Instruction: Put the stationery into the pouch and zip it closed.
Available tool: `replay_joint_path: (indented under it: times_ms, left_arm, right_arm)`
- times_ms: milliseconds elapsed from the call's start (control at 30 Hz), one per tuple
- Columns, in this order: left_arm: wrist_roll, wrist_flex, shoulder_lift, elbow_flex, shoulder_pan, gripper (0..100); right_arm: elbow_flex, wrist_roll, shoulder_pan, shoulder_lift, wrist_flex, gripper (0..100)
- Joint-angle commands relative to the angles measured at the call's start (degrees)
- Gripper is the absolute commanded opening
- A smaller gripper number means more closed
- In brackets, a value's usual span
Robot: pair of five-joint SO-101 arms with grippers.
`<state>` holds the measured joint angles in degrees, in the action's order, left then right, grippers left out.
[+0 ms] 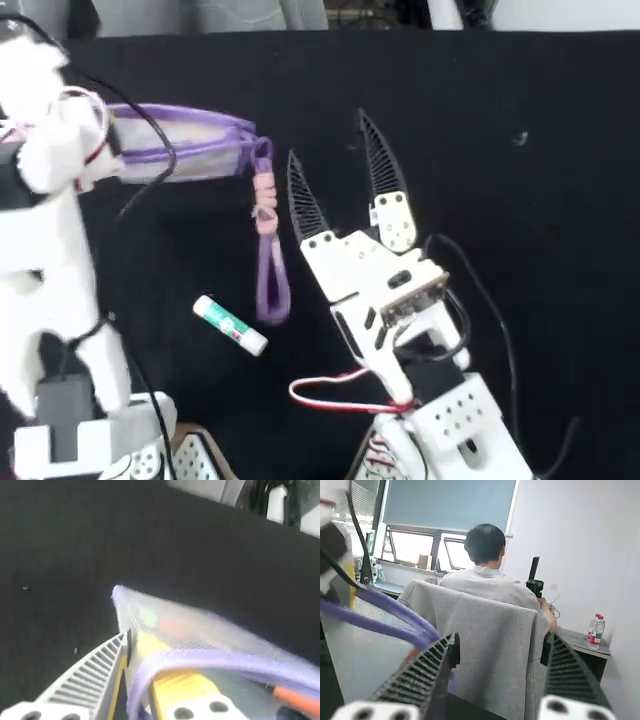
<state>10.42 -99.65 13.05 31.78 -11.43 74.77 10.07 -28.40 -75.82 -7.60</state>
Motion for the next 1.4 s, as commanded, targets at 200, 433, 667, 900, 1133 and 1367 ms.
replay_joint_path:
  times_ms: [200,433,667,900,1133,1367]
  left_arm:
    - [-2.29,22.68,-23.56,-21.14,-3.3,3]
    - [-2.29,-0.7,-24.09,10.68,-4.62,3]
    - [-2.11,-1.23,-11.6,14.73,-2.77,3]
    - [-2.37,14.59,-18.37,-10.51,-3.47,3]
    - [-2.29,14.24,-24.35,-5.49,-3.65,3]
    - [-1.93,-1.32,-16.26,26.77,-1.27,3]
  right_arm:
    - [-3.12,0.62,-0.26,0.4,0.18,25.4]
    - [-3.12,0.62,-0.26,0.4,0.18,25.4]
    - [-3.12,0.62,-0.18,0.4,0.18,25.4]
    - [-3.03,0.7,-0.18,0.4,0.18,25.4]
    - [-3.03,0.7,-0.18,0.4,0.18,25.4]
    - [-3.03,0.7,-0.18,0.4,0.18,25.4]
